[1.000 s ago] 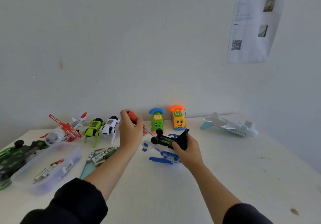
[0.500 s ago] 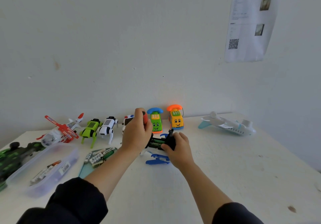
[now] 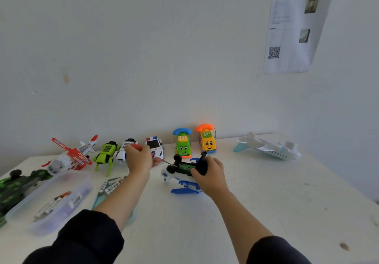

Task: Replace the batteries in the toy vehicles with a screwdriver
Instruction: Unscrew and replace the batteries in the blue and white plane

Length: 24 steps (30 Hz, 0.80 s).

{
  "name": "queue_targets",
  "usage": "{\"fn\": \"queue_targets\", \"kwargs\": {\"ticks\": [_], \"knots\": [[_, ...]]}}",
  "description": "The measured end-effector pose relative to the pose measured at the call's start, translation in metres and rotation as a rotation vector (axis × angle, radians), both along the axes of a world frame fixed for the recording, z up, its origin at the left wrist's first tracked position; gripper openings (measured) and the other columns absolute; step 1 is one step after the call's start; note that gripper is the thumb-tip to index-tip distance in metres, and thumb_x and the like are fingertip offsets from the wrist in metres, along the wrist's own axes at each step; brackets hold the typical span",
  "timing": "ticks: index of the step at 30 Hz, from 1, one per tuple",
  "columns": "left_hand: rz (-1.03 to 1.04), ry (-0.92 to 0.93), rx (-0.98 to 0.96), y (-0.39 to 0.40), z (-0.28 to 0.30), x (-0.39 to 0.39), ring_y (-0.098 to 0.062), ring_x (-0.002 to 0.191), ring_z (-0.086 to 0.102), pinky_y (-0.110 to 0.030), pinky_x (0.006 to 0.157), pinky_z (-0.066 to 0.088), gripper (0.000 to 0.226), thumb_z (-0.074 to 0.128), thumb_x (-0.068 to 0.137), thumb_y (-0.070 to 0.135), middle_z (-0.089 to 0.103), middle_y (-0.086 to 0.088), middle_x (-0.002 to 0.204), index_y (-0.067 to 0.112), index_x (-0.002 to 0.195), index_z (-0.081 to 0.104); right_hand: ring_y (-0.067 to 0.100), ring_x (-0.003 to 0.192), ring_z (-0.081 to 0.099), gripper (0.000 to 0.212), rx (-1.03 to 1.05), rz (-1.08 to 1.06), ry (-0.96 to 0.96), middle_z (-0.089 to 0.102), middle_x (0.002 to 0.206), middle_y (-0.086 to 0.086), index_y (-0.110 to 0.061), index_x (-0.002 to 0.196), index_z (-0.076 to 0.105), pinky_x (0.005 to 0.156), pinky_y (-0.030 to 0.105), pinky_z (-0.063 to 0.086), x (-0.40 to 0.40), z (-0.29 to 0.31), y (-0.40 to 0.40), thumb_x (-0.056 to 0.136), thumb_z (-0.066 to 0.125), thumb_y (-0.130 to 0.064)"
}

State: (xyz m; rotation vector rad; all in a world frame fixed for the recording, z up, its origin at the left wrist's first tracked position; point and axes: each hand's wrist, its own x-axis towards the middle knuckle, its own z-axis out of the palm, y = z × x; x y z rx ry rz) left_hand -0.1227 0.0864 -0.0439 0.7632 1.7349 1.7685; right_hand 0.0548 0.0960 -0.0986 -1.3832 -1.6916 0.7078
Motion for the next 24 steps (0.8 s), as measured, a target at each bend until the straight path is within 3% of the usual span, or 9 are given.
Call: {"fn": "queue_targets", "kwargs": {"ticks": [2,4,8,11,14,18,20,21,24], "knots": [[-0.017,-0.334,-0.078,-0.003,-0.008,-0.007,-0.018,0.048,0.062,-0.024,0.039,0.052,0.012,0.040,0.097,0.005,0.059,-0.016,0.075,0.003,0.107,0.046,0.012,0.098,0.040,0.023,-0.010,-0.005,0.022,0.047,0.112,0.001,-0.018,0.097,0.047,0.079,0.023,0.037,0.002,0.001,0.001,0.084,0.064,-0.025],[-0.055,-0.538,-0.103,-0.007,-0.014,-0.009,-0.023,0.061,0.062,-0.025,0.039,0.053,0.017,0.039,0.098,0.004,0.059,-0.018,0.076,0.000,0.111,0.048,0.010,0.095,0.038,0.022,-0.016,-0.003,0.029,0.046,0.111,0.000,-0.019,0.097,0.047,0.080,0.023,0.037,0.004,0.001,0.002,0.084,0.063,-0.024],[-0.099,-0.643,-0.059,-0.007,-0.011,-0.006,-0.024,0.065,0.062,-0.025,0.040,0.054,0.025,0.043,0.098,0.007,0.060,-0.018,0.078,-0.006,0.118,0.050,0.011,0.096,0.039,0.023,-0.011,0.002,0.002,0.047,0.111,0.000,-0.018,0.099,0.049,0.080,0.024,0.038,0.002,0.000,0.002,0.083,0.064,-0.026],[-0.034,-0.554,0.064,-0.002,0.006,0.000,-0.018,0.050,0.061,-0.021,0.038,0.050,0.024,0.047,0.095,0.007,0.060,-0.016,0.079,-0.001,0.117,0.050,0.009,0.101,0.037,0.023,0.000,0.023,-0.041,0.046,0.111,-0.002,-0.020,0.098,0.049,0.085,0.027,0.042,-0.003,0.000,0.001,0.082,0.065,-0.027],[0.070,-0.087,0.237,0.001,0.022,0.006,-0.018,0.063,0.059,-0.029,0.050,0.047,0.017,0.046,0.090,0.005,0.058,-0.014,0.092,0.012,0.106,0.042,0.010,0.110,0.036,0.024,0.011,0.024,-0.049,0.046,0.110,-0.003,-0.020,0.100,0.050,0.087,0.029,0.044,-0.005,-0.001,0.001,0.082,0.065,-0.027],[-0.078,0.939,0.465,-0.007,0.029,0.010,-0.023,0.069,0.054,-0.034,0.063,0.044,0.019,0.043,0.083,-0.003,0.056,-0.008,0.084,0.010,0.093,0.051,0.007,0.103,0.036,0.024,-0.002,0.028,-0.057,0.047,0.113,-0.001,-0.020,0.100,0.051,0.084,0.026,0.043,-0.005,-0.001,0.002,0.081,0.065,-0.027],[-0.335,1.381,0.254,-0.010,0.025,0.012,-0.028,0.074,0.055,-0.034,0.065,0.044,0.017,0.045,0.079,0.004,0.053,-0.006,0.086,0.009,0.088,0.059,0.008,0.102,0.037,0.023,-0.012,0.029,-0.052,0.048,0.112,0.000,-0.020,0.097,0.052,0.084,0.028,0.044,-0.007,-0.001,0.002,0.080,0.065,-0.026],[-0.472,1.504,0.074,-0.011,0.023,0.016,-0.028,0.081,0.056,-0.034,0.068,0.045,0.016,0.049,0.081,0.009,0.051,-0.004,0.090,0.010,0.090,0.061,0.009,0.104,0.038,0.022,-0.013,0.030,-0.051,0.048,0.110,0.000,-0.019,0.096,0.052,0.084,0.028,0.043,-0.007,-0.001,0.002,0.080,0.065,-0.025],[-0.698,1.515,-0.338,-0.013,0.004,0.016,-0.022,0.094,0.054,-0.033,0.077,0.045,0.020,0.058,0.087,0.020,0.043,0.002,0.098,0.012,0.104,0.065,0.013,0.109,0.040,0.020,-0.007,0.039,-0.054,0.047,0.103,-0.002,-0.018,0.093,0.051,0.082,0.028,0.044,-0.013,0.000,-0.001,0.079,0.064,-0.023]]}}
